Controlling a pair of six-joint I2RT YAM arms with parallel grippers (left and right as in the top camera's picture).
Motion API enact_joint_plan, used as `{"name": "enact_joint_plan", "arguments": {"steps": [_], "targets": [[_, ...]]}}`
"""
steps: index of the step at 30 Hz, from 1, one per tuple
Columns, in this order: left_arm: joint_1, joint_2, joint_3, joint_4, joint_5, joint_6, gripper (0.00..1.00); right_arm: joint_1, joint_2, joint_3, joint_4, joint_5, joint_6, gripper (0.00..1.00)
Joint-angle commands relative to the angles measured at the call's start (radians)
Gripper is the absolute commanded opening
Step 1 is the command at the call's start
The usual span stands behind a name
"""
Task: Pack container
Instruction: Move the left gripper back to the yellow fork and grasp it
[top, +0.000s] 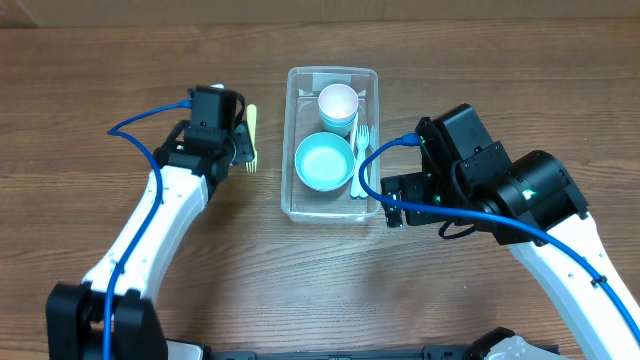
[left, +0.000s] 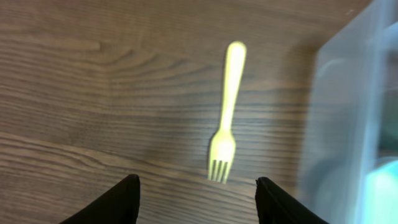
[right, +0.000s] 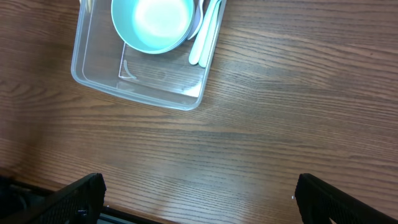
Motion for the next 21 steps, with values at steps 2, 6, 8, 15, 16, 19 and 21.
{"name": "enact_joint_plan", "arguments": {"steps": [2, 6, 8, 15, 16, 19, 21], "targets": [[0.021, 0.142, -0.016, 0.052, 0.092, 0.087, 0.55, 0.002, -0.01, -0.001, 0.005, 0.002, -0.003, 1.0], [0.02, 0.268, -0.016, 0.087, 0.101, 0.122, 0.52, 0.002, -0.01, -0.001, 0.005, 0.002, -0.003, 1.0], [0.016, 0.291, -0.016, 0.111, 0.133, 0.148, 0.52, 0.002, -0.01, -0.001, 0.005, 0.001, -0.003, 1.0], [0.008, 0.332, -0.016, 0.212, 0.149, 0.216, 0.66, 0.002, -0.01, -0.001, 0.005, 0.002, -0.003, 1.0], [0.008, 0.338, -0.016, 0.216, 0.15, 0.215, 0.66, 0.002, -0.01, -0.001, 0.005, 0.002, -0.003, 1.0], [0.008, 0.354, -0.016, 0.228, 0.15, 0.218, 0.64, 0.002, -0.01, -0.001, 0.005, 0.002, -0.003, 1.0], [0.008, 0.374, -0.016, 0.239, 0.176, 0.219, 0.63, 0.002, -0.01, -0.001, 0.005, 0.002, -0.003, 1.0]]}}
